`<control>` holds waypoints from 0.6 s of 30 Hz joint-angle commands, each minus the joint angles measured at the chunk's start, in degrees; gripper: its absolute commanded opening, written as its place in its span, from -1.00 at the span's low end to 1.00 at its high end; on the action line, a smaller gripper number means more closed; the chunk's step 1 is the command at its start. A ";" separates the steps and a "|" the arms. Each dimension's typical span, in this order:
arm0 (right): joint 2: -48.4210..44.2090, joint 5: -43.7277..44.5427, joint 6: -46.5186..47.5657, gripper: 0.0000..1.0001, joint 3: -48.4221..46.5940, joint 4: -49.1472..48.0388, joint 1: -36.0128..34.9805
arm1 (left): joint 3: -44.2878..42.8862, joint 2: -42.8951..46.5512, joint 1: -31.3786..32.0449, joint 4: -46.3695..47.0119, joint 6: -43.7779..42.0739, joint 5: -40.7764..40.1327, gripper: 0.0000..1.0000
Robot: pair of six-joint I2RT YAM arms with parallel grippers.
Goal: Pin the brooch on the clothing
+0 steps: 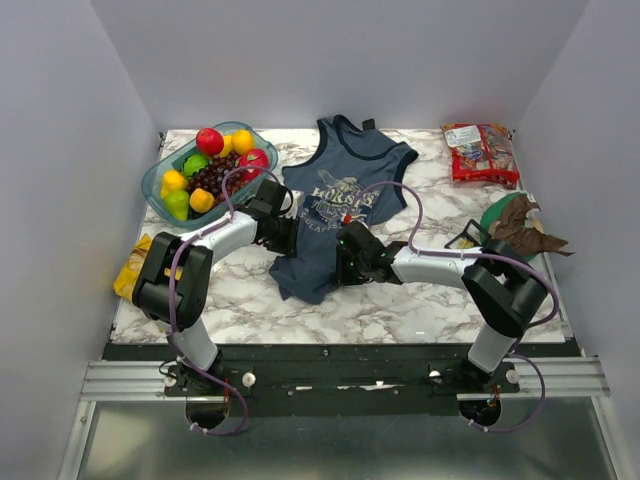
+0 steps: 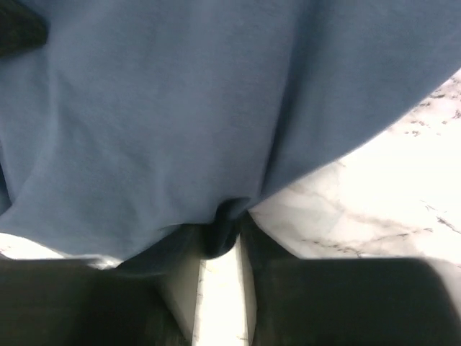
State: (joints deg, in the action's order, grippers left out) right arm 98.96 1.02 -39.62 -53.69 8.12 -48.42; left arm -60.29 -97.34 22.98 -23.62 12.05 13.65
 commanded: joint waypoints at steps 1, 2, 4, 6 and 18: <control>-0.24 2.41 1.99 -0.82 -1.15 0.66 -0.27 | -1.06 0.04 -0.31 0.06 0.16 1.65 -0.52; -0.95 2.93 2.43 -0.93 -1.33 1.37 -0.35 | -1.06 0.48 -0.31 0.06 -0.01 1.21 -0.63; -3.84 5.73 3.75 -0.99 -2.73 5.40 -0.27 | -1.06 2.23 -0.31 -0.03 -0.45 0.24 -0.98; -6.83 8.11 5.24 -0.99 -4.05 10.22 -0.27 | -1.14 4.60 -0.48 -0.29 -1.15 -0.99 -1.00; -34.08 18.76 9.82 -0.71 -9.85 31.17 -0.27 | 0.88 16.05 -9.45 1.12 0.25 1.81 -0.90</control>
State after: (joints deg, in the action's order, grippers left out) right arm 70.02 13.13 -32.36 -62.43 27.57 -48.93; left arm -60.23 -81.03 16.16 -21.71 13.65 18.96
